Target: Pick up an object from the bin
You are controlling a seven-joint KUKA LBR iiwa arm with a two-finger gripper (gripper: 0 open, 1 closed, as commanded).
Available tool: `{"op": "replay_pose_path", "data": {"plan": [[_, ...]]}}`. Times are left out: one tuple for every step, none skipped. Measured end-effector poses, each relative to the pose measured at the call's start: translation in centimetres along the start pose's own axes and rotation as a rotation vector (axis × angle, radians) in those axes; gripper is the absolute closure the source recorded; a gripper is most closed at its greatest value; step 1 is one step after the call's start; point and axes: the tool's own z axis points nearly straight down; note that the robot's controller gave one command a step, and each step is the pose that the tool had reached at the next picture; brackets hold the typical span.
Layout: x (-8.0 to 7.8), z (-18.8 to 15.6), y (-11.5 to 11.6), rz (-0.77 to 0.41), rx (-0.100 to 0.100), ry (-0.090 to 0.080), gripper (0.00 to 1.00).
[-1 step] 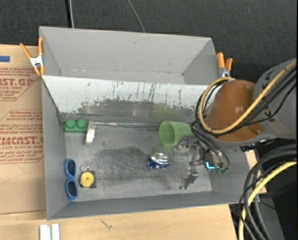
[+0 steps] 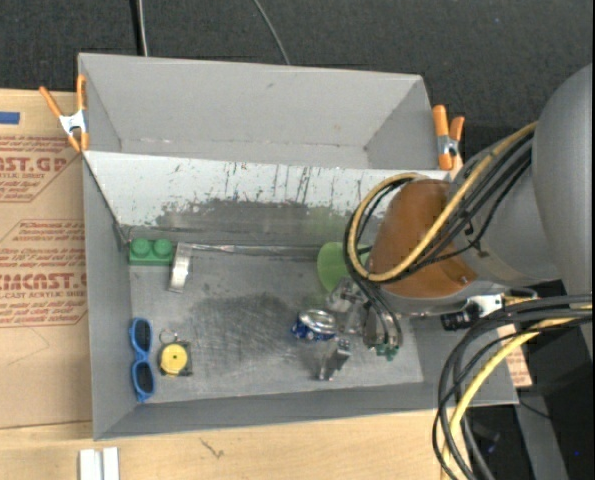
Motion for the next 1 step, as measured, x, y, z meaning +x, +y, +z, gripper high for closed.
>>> {"op": "replay_pose_path", "data": {"plan": [[1.99,-2.70,1.43,0.155,-0.001,0.007,0.00]]}}
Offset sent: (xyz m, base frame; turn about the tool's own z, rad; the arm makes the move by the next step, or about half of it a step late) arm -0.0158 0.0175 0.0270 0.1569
